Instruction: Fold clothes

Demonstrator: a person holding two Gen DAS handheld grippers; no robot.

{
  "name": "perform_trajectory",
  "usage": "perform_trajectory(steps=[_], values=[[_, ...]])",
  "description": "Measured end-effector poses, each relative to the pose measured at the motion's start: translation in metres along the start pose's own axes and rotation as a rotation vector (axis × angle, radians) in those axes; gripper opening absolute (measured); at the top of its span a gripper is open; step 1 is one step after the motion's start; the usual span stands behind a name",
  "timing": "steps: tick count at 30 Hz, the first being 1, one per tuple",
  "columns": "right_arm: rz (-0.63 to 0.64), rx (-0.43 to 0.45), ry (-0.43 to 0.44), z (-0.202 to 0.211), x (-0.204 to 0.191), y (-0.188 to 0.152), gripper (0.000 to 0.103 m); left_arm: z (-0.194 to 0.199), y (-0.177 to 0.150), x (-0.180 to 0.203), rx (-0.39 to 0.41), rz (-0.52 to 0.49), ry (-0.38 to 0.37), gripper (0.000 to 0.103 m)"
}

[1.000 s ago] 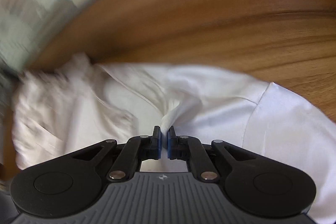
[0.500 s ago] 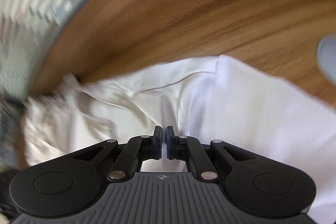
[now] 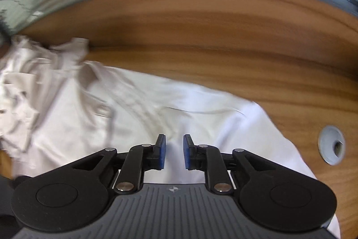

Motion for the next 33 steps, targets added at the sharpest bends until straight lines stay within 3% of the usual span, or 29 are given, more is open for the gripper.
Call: perform_trajectory(steps=[4, 6, 10, 13, 14, 15, 18, 23, 29, 33], values=[[0.044, -0.056, 0.056, -0.012, -0.017, -0.004, 0.035, -0.008, -0.014, 0.006, -0.037, -0.021, -0.005, 0.046], [0.072, -0.111, 0.041, -0.022, -0.021, -0.014, 0.040, -0.010, -0.021, 0.007, -0.049, -0.032, -0.001, 0.046], [0.152, -0.183, -0.020, -0.038, -0.021, -0.031, 0.040, -0.001, -0.025, 0.008, -0.037, -0.034, 0.006, 0.046], [0.150, -0.207, -0.022, -0.041, -0.020, -0.037, 0.029, 0.016, -0.020, 0.007, 0.008, -0.050, 0.022, 0.046], [0.149, -0.210, -0.027, -0.040, -0.019, -0.037, 0.013, 0.023, -0.017, 0.005, 0.027, -0.053, 0.035, 0.046], [0.135, -0.211, -0.024, -0.039, -0.019, -0.036, 0.005, 0.031, -0.014, 0.002, 0.048, -0.055, 0.047, 0.046], [-0.003, -0.157, 0.072, -0.032, -0.017, -0.025, 0.004, 0.053, -0.001, -0.010, 0.121, -0.021, 0.086, 0.046], [-0.376, -0.016, 0.333, -0.012, -0.003, -0.005, 0.004, 0.086, 0.027, -0.055, 0.263, 0.193, 0.113, 0.046], [-0.660, 0.077, 0.529, -0.001, 0.013, -0.003, 0.005, 0.088, 0.054, -0.084, 0.331, 0.465, -0.031, 0.046], [-0.774, 0.118, 0.594, 0.001, 0.019, -0.007, 0.005, 0.071, 0.074, -0.081, 0.334, 0.549, -0.127, 0.054]])
Point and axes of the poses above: each gripper's, at about its wrist camera, not at the fingertips, and z roughly against the way its jaws point, x to its right, y to its top, the point moved 10 cm from there along -z, roughly the way its jaws point, and after that the axes turned 7 degrees about x, right-handed, at the moved point
